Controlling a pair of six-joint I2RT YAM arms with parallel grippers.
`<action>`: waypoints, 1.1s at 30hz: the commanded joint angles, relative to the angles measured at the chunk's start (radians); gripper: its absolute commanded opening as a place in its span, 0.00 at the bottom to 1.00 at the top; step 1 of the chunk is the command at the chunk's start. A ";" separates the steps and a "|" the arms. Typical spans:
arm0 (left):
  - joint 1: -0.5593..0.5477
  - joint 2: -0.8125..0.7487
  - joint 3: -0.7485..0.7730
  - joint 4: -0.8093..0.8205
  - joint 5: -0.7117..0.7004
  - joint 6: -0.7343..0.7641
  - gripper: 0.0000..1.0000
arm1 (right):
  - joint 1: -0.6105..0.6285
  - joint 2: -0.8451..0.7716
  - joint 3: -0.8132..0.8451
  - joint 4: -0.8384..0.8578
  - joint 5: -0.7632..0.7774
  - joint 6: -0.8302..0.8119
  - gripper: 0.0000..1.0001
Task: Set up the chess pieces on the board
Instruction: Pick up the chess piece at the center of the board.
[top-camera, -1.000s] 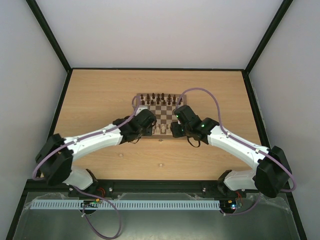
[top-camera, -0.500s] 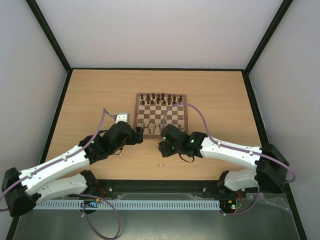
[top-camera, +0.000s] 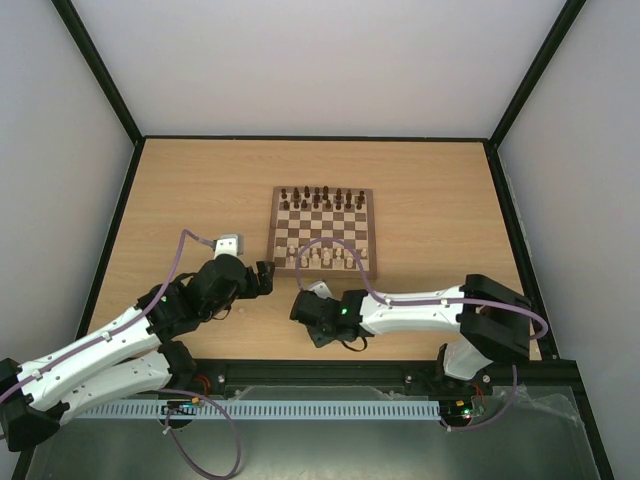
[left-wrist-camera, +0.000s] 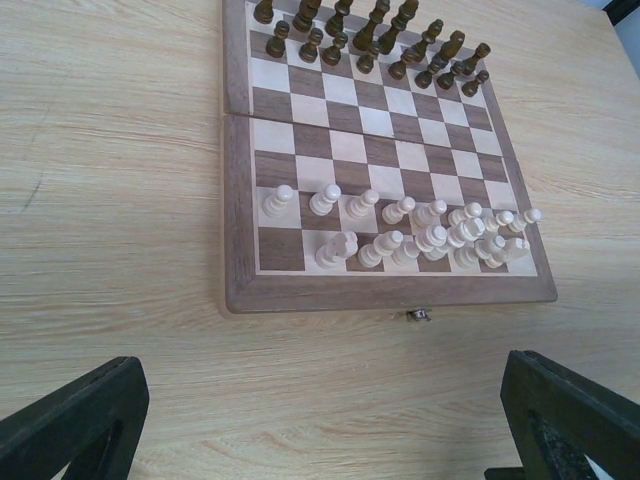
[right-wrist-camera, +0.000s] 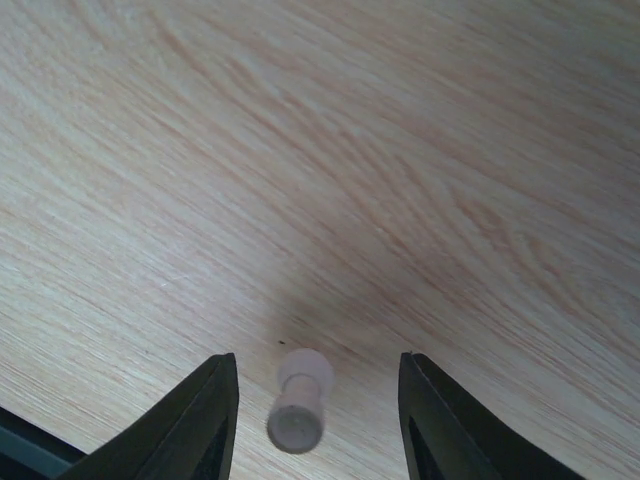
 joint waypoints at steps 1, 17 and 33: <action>-0.004 -0.013 -0.011 -0.030 -0.020 -0.003 1.00 | 0.026 0.039 0.043 -0.059 0.038 0.042 0.42; -0.004 -0.004 -0.008 -0.022 -0.030 0.007 0.99 | 0.031 0.034 0.044 -0.091 0.040 0.046 0.28; -0.005 0.006 -0.021 -0.010 -0.029 -0.002 0.99 | 0.056 0.027 0.024 -0.094 0.036 0.059 0.24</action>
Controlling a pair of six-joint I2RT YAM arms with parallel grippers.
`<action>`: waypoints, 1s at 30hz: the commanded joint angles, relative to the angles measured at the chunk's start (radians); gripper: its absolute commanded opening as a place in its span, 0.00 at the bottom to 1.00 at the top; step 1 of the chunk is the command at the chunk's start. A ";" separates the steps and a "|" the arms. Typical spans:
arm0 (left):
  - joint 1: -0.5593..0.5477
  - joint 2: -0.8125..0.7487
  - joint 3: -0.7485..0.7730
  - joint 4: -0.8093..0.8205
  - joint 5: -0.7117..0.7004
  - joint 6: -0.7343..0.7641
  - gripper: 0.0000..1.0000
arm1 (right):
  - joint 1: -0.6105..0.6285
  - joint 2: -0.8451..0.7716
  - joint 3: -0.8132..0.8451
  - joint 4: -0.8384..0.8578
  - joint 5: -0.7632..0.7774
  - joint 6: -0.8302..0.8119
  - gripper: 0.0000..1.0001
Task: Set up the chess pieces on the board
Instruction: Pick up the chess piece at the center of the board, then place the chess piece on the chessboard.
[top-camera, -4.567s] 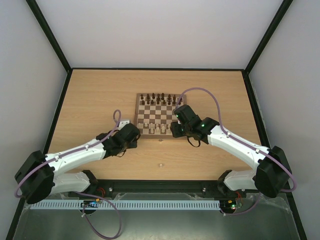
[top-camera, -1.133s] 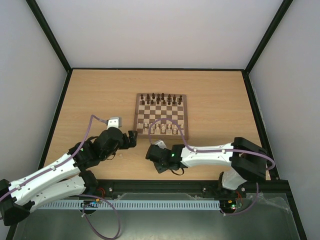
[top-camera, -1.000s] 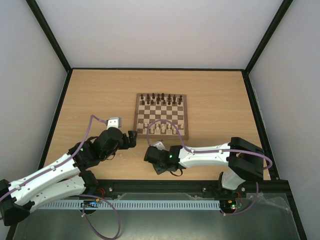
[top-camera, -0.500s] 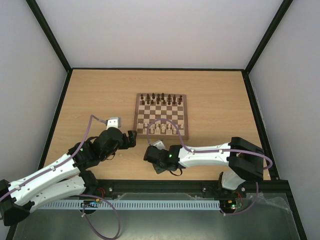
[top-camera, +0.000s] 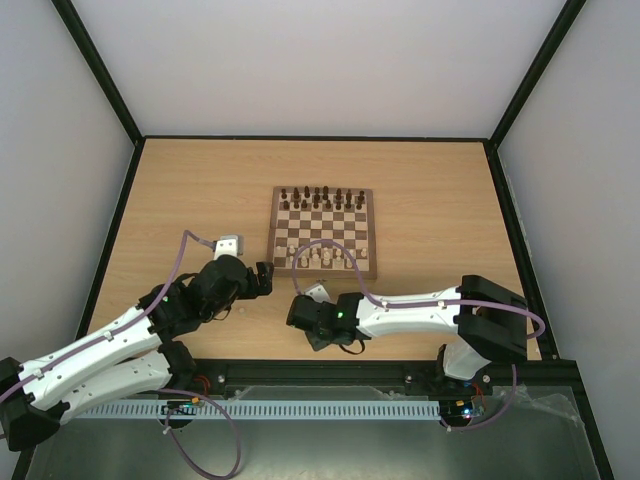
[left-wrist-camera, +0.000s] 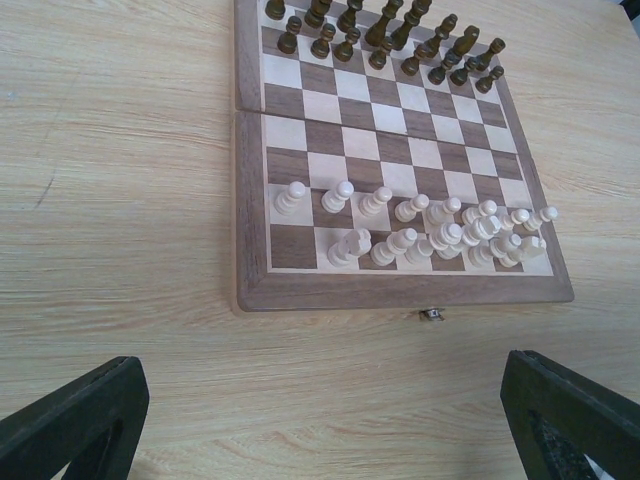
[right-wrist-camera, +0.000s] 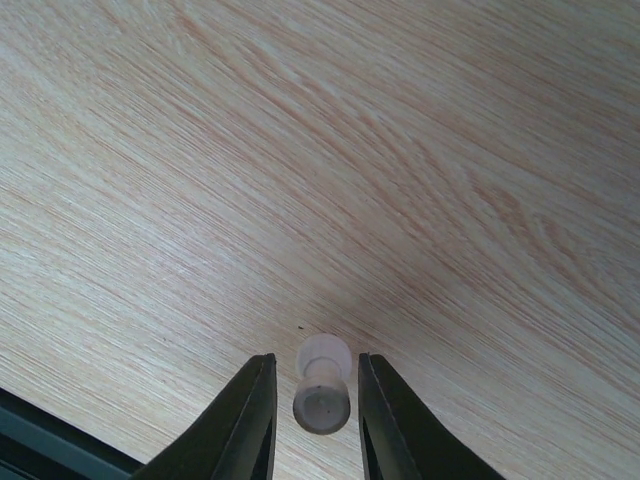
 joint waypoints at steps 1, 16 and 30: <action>-0.004 0.001 -0.014 -0.004 -0.014 -0.003 0.99 | 0.011 -0.010 -0.010 -0.062 0.017 0.019 0.22; -0.004 0.002 -0.014 -0.006 -0.013 -0.006 1.00 | -0.070 -0.131 0.058 -0.195 0.159 0.002 0.11; -0.004 0.029 -0.017 0.007 -0.016 -0.004 1.00 | -0.501 -0.223 0.062 -0.147 0.104 -0.185 0.12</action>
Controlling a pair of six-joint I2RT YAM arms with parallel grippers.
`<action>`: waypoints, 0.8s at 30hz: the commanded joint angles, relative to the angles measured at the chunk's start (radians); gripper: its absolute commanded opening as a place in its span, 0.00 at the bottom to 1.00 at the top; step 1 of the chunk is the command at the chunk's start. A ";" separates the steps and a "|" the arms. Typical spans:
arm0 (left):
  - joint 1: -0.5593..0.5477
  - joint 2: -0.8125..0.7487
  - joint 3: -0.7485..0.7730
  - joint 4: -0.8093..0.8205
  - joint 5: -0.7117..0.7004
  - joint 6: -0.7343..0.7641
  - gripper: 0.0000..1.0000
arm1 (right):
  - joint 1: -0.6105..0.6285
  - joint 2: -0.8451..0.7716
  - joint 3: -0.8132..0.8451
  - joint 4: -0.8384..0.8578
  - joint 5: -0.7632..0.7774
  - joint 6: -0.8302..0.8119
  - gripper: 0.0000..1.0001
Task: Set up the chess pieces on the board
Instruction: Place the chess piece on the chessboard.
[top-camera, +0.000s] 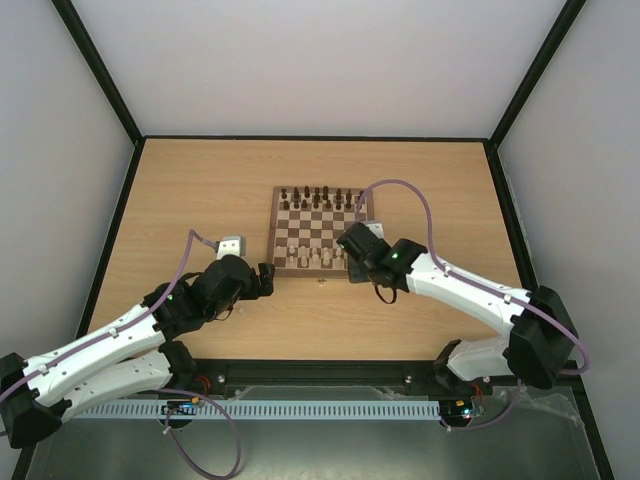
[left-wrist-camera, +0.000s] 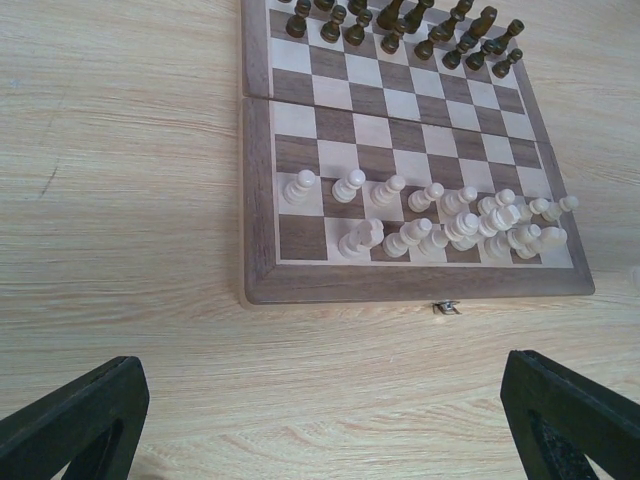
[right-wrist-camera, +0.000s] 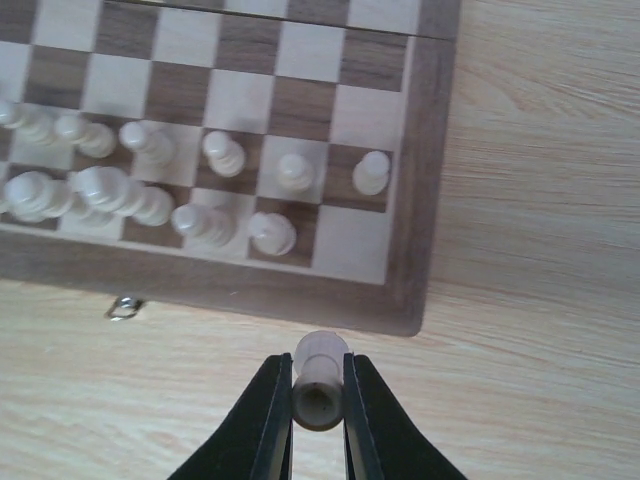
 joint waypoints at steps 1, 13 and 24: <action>-0.004 0.000 -0.013 0.005 -0.017 -0.002 0.99 | -0.074 0.044 0.011 -0.007 -0.027 -0.074 0.12; -0.003 0.007 -0.005 0.000 -0.024 0.001 0.99 | -0.131 0.161 0.041 0.051 -0.084 -0.127 0.12; -0.002 0.004 0.002 -0.009 -0.024 -0.001 0.99 | -0.147 0.235 0.063 0.070 -0.082 -0.146 0.12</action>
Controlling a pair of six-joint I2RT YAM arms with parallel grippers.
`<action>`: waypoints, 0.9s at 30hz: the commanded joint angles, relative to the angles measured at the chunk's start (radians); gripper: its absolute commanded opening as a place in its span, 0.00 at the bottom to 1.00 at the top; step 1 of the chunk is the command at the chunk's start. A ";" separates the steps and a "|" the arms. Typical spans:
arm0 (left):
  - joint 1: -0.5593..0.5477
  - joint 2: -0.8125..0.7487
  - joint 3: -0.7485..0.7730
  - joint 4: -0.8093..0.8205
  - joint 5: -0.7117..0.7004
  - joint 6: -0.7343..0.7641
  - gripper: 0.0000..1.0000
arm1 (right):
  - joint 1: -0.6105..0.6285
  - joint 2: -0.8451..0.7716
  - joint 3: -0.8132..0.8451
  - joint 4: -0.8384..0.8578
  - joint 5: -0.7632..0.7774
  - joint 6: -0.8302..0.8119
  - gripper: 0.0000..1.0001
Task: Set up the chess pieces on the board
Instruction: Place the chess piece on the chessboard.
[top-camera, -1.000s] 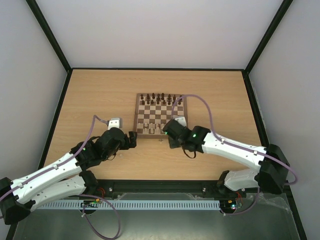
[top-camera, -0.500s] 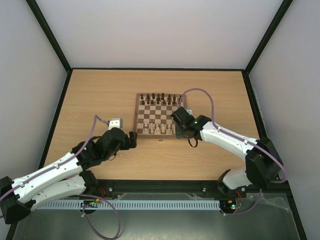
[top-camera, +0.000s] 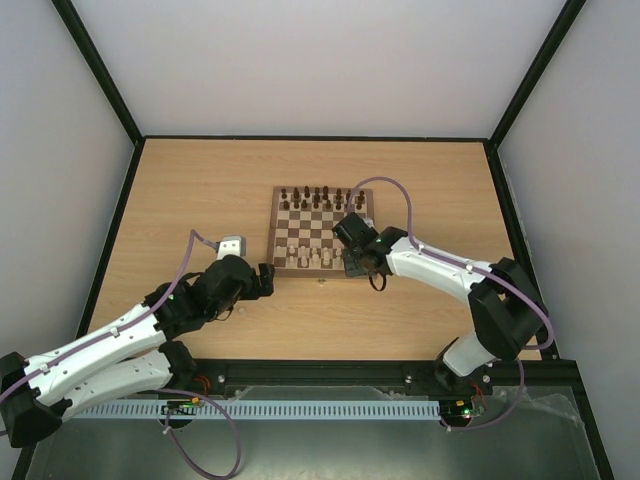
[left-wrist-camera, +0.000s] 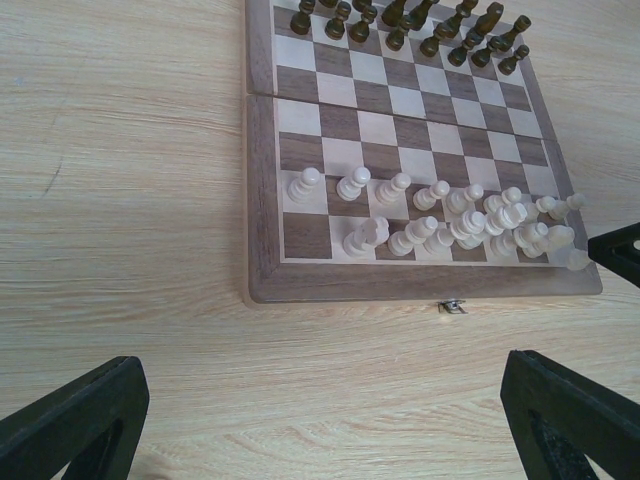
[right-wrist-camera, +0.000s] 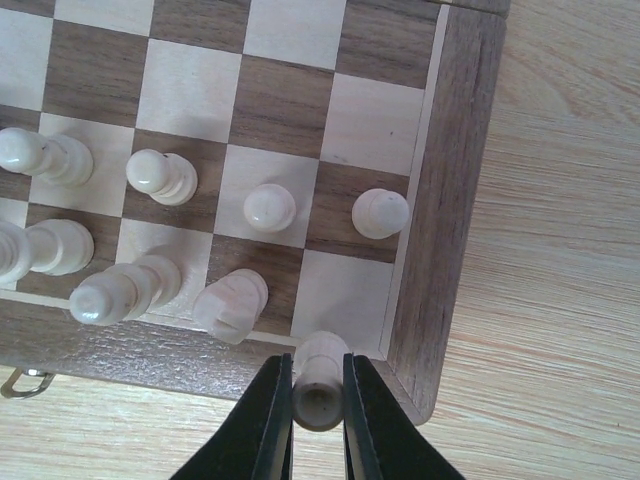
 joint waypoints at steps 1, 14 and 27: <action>-0.002 -0.002 0.006 -0.010 -0.021 0.000 0.99 | -0.020 0.026 0.027 -0.008 -0.004 -0.021 0.12; -0.002 0.006 0.016 -0.013 -0.024 0.003 0.99 | -0.054 0.050 0.023 0.015 -0.037 -0.044 0.12; -0.002 0.022 0.014 -0.013 -0.033 -0.002 0.99 | -0.061 0.058 0.018 0.029 -0.044 -0.050 0.22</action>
